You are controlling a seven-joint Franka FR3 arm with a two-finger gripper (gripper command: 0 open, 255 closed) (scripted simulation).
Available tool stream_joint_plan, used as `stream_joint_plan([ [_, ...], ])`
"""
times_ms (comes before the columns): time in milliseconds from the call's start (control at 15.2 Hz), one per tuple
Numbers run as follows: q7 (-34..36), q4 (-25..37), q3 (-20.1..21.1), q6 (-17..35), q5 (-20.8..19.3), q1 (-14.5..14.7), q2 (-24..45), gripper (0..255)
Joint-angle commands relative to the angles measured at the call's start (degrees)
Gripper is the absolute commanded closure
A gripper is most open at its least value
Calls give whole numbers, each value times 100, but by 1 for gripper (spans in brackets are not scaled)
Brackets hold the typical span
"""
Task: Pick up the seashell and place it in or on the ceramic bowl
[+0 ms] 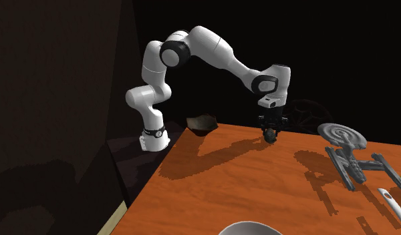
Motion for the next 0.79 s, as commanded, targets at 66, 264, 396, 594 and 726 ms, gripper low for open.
stream_joint_plan([
  [66, 0, 0, 0, 0, 0, 0, 0, 255],
  [264, 0, -1, 0, 1, 0, 0, -1, 255],
  [396, -43, 45, 45, -110, 67, -29, -81, 255],
  [594, -105, 123, 108, -281, 165, -69, -195, 255],
  [726, -145, 183, 146, -397, 227, -92, -267, 255],
])
